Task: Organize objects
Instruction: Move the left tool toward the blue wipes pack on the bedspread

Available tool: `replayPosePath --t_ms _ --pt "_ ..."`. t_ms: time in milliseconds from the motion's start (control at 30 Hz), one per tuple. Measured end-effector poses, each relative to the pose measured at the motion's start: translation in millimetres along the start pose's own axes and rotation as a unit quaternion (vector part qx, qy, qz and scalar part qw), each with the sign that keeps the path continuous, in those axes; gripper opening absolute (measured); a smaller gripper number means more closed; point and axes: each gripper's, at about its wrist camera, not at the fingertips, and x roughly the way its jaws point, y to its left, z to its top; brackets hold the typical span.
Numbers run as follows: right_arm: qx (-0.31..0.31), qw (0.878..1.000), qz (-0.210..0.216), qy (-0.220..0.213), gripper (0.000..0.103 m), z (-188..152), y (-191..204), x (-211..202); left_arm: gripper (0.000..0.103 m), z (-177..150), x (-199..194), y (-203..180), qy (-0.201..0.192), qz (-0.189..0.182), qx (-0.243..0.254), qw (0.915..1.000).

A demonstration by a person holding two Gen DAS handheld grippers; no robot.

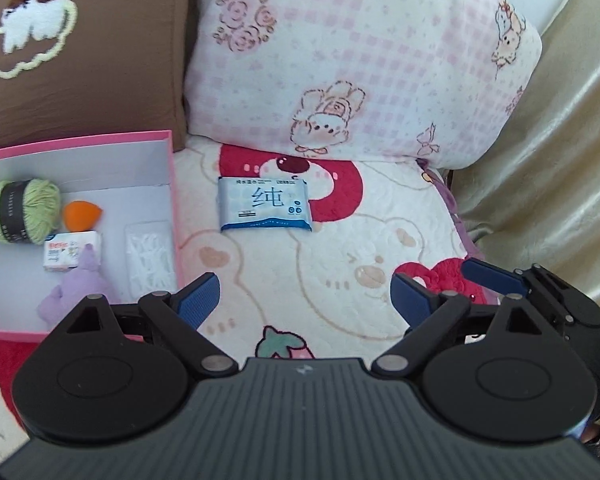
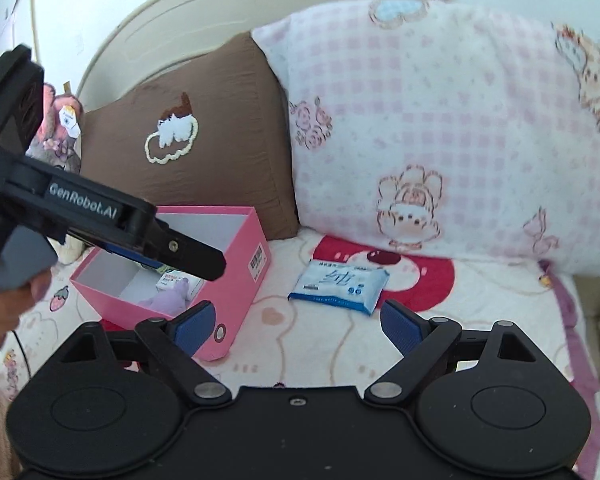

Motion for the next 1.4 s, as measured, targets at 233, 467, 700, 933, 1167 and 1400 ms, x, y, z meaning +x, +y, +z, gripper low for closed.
replayPosePath --t_ms 233,467,700,933,1167,1400 --pt "0.007 0.999 -0.028 0.023 0.092 -3.4 -17.6 41.8 0.091 22.7 49.4 -7.5 0.018 0.009 0.013 0.9997" --pt "-0.012 0.998 -0.034 0.042 0.092 -8.4 -26.5 84.4 0.089 44.1 103.3 -1.1 0.049 -0.013 -0.013 0.9986" --pt "-0.006 0.998 -0.038 0.044 0.092 -13.4 -43.2 116.5 0.083 53.1 146.6 9.0 0.051 -0.024 -0.061 0.9966" --pt "0.02 0.997 -0.049 0.056 0.091 -22.0 -68.6 146.4 0.079 62.4 185.2 18.1 0.053 0.029 -0.048 0.997" --pt "0.039 0.995 -0.053 0.069 0.091 -28.2 -85.8 168.5 0.079 66.4 215.0 29.0 0.065 0.058 -0.046 0.9951" --pt "0.031 0.997 -0.04 0.065 0.081 -28.9 -82.4 186.0 0.08 66.1 230.4 34.7 0.057 0.101 -0.023 0.993"
